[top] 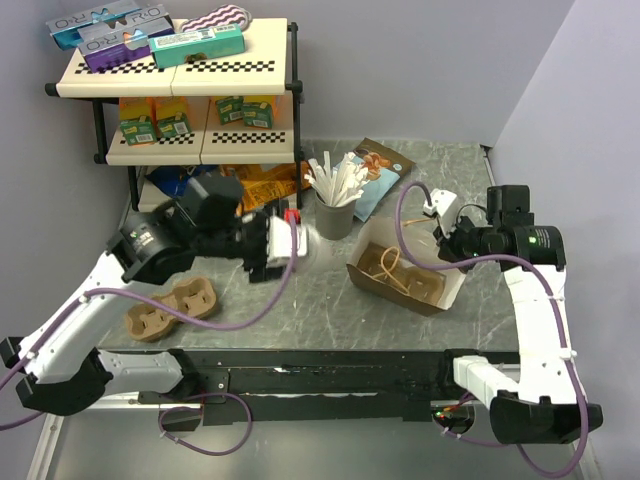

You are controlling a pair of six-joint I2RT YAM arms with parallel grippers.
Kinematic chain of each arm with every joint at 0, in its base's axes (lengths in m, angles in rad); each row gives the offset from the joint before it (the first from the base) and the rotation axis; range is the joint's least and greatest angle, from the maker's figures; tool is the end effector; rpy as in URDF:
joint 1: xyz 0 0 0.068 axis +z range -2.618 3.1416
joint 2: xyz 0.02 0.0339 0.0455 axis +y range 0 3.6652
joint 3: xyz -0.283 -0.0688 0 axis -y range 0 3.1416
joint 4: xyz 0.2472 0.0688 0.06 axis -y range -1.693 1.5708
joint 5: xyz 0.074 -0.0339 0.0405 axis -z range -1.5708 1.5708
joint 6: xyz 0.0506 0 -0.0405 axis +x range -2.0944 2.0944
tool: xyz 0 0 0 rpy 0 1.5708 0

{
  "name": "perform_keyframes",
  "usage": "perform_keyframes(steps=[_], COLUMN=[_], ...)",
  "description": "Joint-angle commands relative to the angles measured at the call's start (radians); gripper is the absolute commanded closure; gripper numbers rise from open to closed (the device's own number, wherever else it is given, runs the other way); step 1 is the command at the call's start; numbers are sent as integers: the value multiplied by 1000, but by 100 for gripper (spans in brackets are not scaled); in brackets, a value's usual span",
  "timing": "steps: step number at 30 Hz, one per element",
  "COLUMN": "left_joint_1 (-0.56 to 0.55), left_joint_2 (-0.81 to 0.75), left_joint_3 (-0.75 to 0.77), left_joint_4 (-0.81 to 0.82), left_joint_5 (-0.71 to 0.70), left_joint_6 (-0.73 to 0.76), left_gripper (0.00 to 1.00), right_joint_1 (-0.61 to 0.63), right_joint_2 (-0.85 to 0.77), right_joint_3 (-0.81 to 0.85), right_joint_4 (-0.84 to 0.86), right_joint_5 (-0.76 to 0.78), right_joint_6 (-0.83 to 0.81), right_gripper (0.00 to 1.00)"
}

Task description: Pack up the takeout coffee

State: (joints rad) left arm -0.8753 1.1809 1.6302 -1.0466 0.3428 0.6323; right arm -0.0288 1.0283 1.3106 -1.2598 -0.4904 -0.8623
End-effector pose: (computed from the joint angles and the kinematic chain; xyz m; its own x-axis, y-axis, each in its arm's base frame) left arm 0.1213 -0.1718 0.4683 0.2419 0.5789 -0.7787 0.9399 0.0595 0.3362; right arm 0.1615 0.0192 0.3840 -0.3587 -0.6598 -0.6603 -0.7841 0.5968 -0.1705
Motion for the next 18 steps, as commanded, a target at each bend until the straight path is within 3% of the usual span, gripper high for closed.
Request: perform_keyframes(steps=[1,6,13,18], left_joint_1=[1,-17,-129,-198], left_joint_2=[69,34,-10,14], left_joint_3=[115,-2,-260,-342], left_joint_4=[216,471,856,964], left_joint_5=[-30,-28,-80,-61], left_joint_6=[-157,-195,-154,-114], left_gripper=[99,99,99,99], right_joint_1=[20,84,181,220], right_joint_2=[-39,-102,-166,-178], right_joint_3=[35,-17,-148,-163], right_joint_4=[103,181,260,293], right_joint_5=[88,182,303,352], right_joint_6=[52,55,101,121], right_gripper=[100,100,100,100])
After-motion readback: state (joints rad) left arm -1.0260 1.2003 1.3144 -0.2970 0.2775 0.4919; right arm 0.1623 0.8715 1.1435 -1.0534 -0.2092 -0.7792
